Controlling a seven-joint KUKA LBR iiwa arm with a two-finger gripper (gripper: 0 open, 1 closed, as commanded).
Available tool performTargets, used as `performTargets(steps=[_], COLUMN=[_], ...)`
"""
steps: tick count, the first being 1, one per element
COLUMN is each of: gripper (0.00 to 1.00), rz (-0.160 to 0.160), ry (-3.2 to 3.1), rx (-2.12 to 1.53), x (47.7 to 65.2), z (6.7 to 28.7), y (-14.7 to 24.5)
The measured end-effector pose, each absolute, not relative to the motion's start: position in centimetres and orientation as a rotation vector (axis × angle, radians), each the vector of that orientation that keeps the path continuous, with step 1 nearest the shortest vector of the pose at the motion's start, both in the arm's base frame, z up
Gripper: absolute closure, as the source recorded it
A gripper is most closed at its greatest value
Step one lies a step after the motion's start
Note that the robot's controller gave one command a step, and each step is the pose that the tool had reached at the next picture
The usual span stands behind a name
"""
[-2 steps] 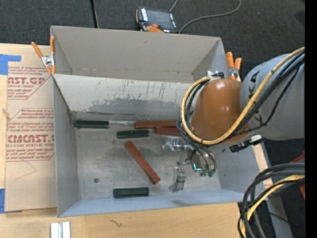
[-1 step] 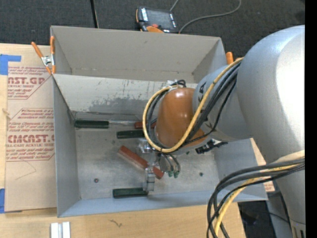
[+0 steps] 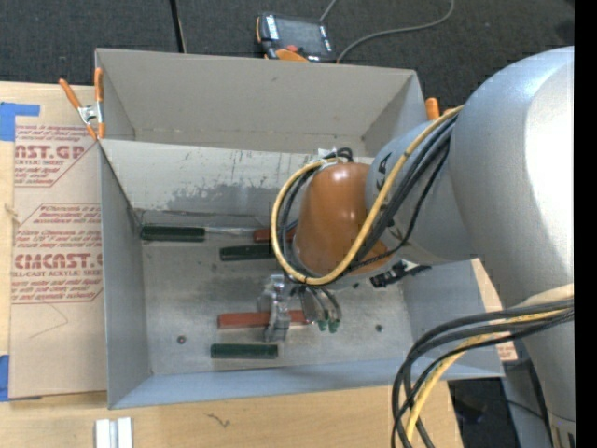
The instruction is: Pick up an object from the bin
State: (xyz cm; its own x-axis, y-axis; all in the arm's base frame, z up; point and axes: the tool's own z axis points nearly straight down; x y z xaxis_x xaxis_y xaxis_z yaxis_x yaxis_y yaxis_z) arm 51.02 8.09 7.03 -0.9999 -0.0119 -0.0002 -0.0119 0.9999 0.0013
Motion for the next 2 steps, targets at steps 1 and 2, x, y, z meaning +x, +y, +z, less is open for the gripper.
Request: performTargets(steps=[1, 2], gripper=[1.00, 1.00], rz=[0.000, 0.000], ry=[3.131, 3.117], rx=[-0.111, -0.348], x=[51.4, 50.9], z=[19.9, 25.4], y=[6.3, 3.5])
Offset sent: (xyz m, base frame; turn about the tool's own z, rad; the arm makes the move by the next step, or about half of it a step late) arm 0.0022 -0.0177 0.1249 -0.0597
